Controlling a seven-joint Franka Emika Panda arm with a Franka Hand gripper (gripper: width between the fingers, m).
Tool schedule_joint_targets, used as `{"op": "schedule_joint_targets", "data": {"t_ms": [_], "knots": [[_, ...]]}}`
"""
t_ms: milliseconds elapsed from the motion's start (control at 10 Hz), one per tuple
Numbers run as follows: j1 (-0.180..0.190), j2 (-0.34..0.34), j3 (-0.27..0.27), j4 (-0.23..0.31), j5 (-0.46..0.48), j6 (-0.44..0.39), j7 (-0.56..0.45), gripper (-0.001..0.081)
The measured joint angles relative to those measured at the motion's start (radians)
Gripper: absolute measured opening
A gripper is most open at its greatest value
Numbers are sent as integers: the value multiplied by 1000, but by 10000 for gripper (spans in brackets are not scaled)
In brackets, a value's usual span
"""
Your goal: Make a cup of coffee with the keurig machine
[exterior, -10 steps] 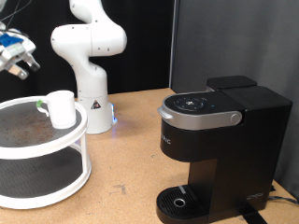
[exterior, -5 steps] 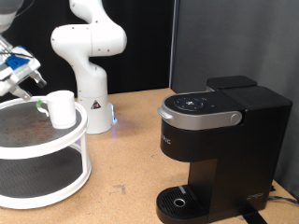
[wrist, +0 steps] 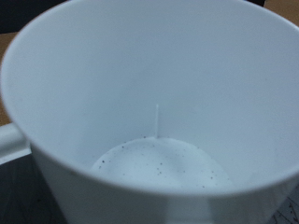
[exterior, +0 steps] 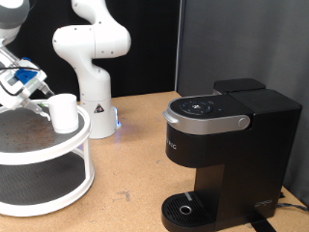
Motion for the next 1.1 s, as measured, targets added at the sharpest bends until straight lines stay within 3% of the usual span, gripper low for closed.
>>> {"op": "schedule_joint_targets", "data": {"t_ms": [400,500,600,700,800,900,1100], "knots": [[-4,-5,-10,-25,0,4,-14,807],[-5,-5,-10,-29,0,6,-14,775],[-5,-5,-10,-32,0,9,-14,595],[-5,-5,-10,-36,0,14,-14,595],[-6,-5,-10,-37,0,16,-14,412],[-8,-5,-10,-39,0,26,-13,412],[-18,-14,-7,-40,7,32,4,98]]}}
